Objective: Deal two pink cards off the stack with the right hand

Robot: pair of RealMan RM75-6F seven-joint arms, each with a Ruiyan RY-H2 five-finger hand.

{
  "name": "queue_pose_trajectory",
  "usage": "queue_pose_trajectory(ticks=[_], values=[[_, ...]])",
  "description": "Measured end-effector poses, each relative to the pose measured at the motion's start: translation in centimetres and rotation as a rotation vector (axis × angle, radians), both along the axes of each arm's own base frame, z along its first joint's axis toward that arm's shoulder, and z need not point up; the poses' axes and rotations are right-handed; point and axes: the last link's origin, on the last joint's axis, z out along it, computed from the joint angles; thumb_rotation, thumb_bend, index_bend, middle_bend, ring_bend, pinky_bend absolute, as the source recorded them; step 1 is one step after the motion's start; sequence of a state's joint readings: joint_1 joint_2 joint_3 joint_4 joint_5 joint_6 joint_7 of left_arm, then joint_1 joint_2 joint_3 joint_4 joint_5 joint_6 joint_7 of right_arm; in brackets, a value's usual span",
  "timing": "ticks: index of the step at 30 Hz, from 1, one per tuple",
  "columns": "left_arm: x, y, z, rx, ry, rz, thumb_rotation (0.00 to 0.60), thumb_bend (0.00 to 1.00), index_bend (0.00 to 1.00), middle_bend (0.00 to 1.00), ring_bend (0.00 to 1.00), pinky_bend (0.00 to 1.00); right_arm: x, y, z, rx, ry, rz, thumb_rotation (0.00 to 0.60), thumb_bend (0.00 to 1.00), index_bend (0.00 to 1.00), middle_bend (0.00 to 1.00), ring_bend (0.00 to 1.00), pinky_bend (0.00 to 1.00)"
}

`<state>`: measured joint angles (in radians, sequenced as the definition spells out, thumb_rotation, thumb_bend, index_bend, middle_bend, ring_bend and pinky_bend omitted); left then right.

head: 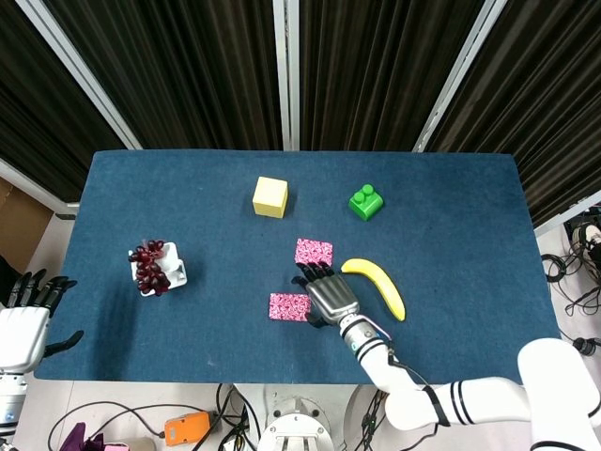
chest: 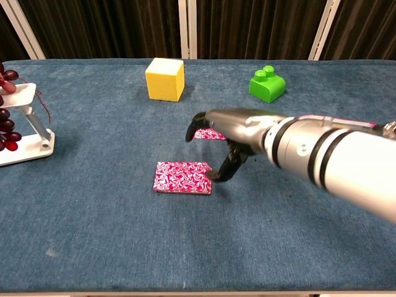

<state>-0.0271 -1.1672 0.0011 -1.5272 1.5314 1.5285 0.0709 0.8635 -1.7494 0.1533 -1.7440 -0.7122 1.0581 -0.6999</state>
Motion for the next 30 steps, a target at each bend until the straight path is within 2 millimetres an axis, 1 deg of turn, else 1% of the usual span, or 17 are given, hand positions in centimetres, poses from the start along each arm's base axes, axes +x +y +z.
queue_pose_trajectory(ticks=[6,9,19,26,30], values=[[-0.2,-0.2,0.0,-0.004,-0.001,0.004,0.600,0.07,0.21,0.18,0.03,0.00,0.3,0.7,-2.1,-0.003,0.022,-0.008,0.600,0.51,0.27,0.08,0.00,0.00],[-0.3,-0.2,0.0,-0.002,-0.002,0.004,0.600,0.07,0.21,0.18,0.03,0.00,0.6,0.9,-2.7,0.003,0.029,-0.013,0.600,0.51,0.27,0.08,0.00,0.00],[-0.7,-0.3,0.0,-0.003,-0.006,0.010,0.600,0.07,0.21,0.18,0.03,0.00,1.1,1.0,-3.1,0.015,0.024,-0.034,0.600,0.51,0.29,0.08,0.00,0.00],[-0.7,-0.2,0.0,-0.005,-0.003,0.008,0.600,0.07,0.21,0.18,0.03,0.00,1.2,0.8,-3.2,0.013,0.030,-0.039,0.600,0.51,0.34,0.08,0.00,0.00],[-0.8,-0.1,0.0,-0.006,-0.003,0.010,0.600,0.07,0.21,0.18,0.03,0.00,1.2,0.6,-3.2,0.014,0.027,-0.050,0.600,0.51,0.40,0.08,0.00,0.00]])
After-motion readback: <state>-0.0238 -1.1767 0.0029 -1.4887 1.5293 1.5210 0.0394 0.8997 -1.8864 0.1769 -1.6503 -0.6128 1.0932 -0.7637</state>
